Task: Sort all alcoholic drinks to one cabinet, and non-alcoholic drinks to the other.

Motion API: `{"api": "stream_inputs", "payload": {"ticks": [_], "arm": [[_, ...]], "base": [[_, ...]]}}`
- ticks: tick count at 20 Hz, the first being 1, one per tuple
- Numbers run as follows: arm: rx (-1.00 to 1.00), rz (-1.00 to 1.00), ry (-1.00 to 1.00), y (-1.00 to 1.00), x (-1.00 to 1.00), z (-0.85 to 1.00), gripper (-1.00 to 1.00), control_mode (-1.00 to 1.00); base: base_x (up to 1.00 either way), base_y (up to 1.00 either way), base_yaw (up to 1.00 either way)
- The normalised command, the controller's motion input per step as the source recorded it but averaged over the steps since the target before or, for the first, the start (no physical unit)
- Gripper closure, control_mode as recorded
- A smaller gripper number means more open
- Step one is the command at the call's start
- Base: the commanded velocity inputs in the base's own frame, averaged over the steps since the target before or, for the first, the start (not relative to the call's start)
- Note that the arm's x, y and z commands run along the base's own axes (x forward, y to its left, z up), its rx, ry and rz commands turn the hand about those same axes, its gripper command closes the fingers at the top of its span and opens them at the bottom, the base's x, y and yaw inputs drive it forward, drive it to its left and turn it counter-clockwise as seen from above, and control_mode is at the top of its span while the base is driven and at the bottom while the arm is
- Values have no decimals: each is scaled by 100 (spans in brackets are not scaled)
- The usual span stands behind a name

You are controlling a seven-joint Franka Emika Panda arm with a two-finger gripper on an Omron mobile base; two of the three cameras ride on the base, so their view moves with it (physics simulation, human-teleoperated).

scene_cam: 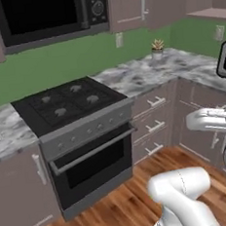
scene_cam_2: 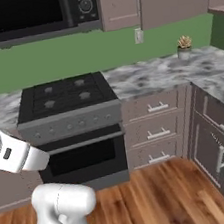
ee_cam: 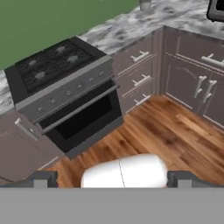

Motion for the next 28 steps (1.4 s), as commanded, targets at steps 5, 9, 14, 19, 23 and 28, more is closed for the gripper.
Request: {"api": "stream_inputs", "payload": {"ticks": [5, 9, 14, 19, 23, 28], "arm": [[0, 0, 0, 0, 0, 0, -100, 100], [0, 0, 0, 0, 0, 0, -100, 100], [0, 0, 0, 0, 0, 0, -100, 100], [0, 0, 0, 0, 0, 0, -100, 100], [0, 0, 0, 0, 0, 0, -100, 100], [0, 0, 0, 0, 0, 0, -100, 100]], "base": [[39, -4, -65], [40, -1, -72], [89, 3, -58], [100, 20, -53], [97, 13, -48], [89, 7, -45]]}}
